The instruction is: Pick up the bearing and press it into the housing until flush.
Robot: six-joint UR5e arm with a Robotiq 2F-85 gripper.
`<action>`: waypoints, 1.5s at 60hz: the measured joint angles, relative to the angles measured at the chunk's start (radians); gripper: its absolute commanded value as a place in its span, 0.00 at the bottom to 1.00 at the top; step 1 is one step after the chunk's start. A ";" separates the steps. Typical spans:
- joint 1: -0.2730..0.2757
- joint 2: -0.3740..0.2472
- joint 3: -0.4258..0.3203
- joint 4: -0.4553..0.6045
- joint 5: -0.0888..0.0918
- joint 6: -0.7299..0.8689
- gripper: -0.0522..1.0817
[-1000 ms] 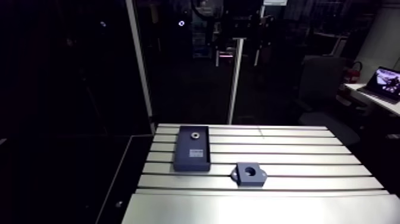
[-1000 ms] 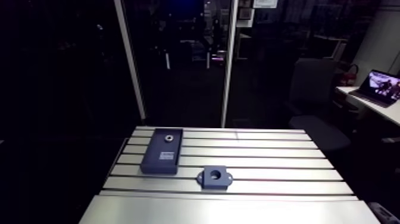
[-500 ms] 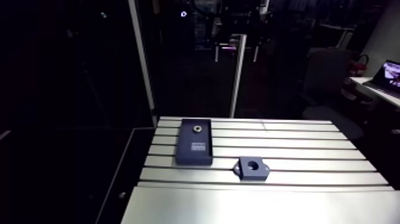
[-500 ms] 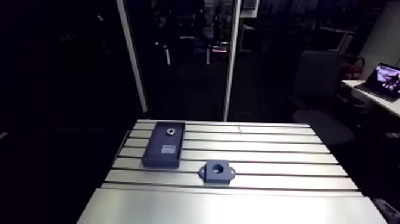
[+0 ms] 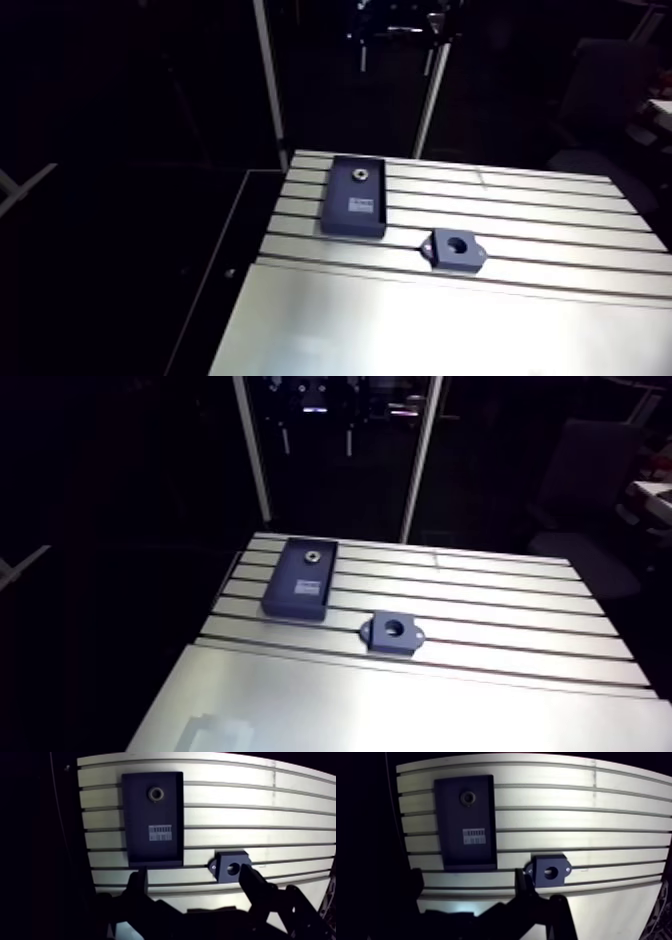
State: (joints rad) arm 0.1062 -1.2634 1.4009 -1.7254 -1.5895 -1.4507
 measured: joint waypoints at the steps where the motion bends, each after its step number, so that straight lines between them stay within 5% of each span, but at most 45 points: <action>1: 0.003 0.006 -0.001 -0.004 -0.001 0.006 0.05; 45: 0.054 0.232 -0.039 -0.185 -0.014 0.107 0.05; 90: 0.055 0.312 -0.050 -0.223 -0.010 0.093 0.06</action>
State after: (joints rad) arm 0.1611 -0.9514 1.3512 -1.9483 -1.5993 -1.3574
